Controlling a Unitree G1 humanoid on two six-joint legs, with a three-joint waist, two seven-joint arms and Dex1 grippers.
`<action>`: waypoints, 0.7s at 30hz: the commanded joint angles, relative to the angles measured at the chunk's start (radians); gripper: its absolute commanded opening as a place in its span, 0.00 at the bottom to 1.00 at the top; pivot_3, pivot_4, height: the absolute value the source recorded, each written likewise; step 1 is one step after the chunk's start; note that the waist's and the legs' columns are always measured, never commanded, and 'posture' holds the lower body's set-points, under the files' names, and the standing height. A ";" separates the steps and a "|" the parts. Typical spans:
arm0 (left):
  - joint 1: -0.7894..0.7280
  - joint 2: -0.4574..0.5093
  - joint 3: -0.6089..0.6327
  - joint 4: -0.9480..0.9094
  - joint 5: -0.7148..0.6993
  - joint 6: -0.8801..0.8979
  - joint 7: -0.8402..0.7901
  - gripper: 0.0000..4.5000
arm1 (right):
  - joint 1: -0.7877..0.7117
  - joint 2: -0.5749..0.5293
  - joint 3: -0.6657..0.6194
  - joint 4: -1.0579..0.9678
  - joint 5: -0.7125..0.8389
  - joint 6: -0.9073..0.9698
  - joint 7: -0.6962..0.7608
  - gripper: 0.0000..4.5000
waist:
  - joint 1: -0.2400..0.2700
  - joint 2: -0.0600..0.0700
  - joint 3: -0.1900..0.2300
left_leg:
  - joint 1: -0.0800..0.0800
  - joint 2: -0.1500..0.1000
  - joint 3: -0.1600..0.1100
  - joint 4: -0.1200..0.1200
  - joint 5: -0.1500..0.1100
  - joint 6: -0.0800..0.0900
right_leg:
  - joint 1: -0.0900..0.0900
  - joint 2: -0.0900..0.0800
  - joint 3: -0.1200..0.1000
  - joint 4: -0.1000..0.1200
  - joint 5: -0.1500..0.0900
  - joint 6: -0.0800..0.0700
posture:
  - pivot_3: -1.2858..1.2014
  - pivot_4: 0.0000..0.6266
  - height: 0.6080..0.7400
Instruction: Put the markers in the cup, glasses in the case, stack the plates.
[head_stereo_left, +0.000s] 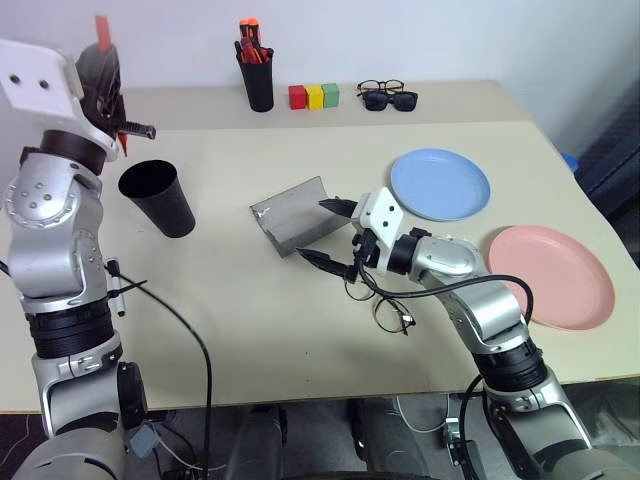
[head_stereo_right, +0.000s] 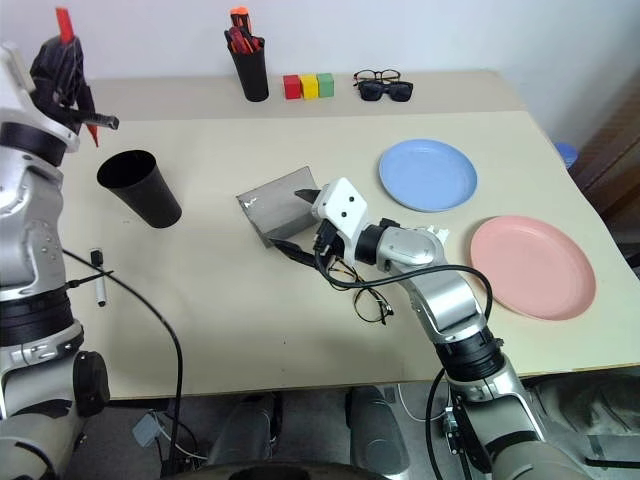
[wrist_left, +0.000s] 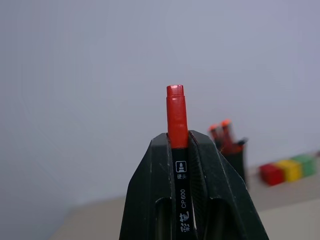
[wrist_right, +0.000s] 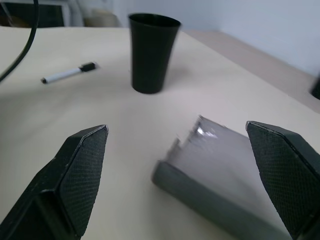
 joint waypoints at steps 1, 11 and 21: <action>0.011 -0.018 -0.008 0.040 0.036 -0.099 0.030 0.02 | -0.031 0.025 0.012 -0.025 0.002 -0.025 0.009 1.00 | 0.001 0.000 0.000 | 0.000 0.000 0.000 0.000 0.000 0.000 | 0.000 0.000 0.000 0.000 0.000 0.001 | 0.52 0.24 1.00; 0.089 -0.066 -0.003 0.161 0.041 -0.231 0.045 0.49 | -0.008 0.029 0.008 -0.061 -0.005 -0.008 -0.001 1.00 | 0.001 0.000 0.000 | 0.000 0.000 0.000 0.001 0.000 0.000 | 0.000 0.000 0.000 0.000 0.001 0.001 | 0.52 0.24 1.00; 0.128 -0.027 0.276 0.112 0.049 -0.072 0.406 0.83 | 0.001 0.022 0.013 -0.068 -0.004 -0.007 0.005 1.00 | -0.007 0.000 0.000 | 0.000 0.000 0.000 0.000 0.000 0.000 | -0.001 0.000 0.000 0.002 0.001 0.001 | 0.52 0.24 1.00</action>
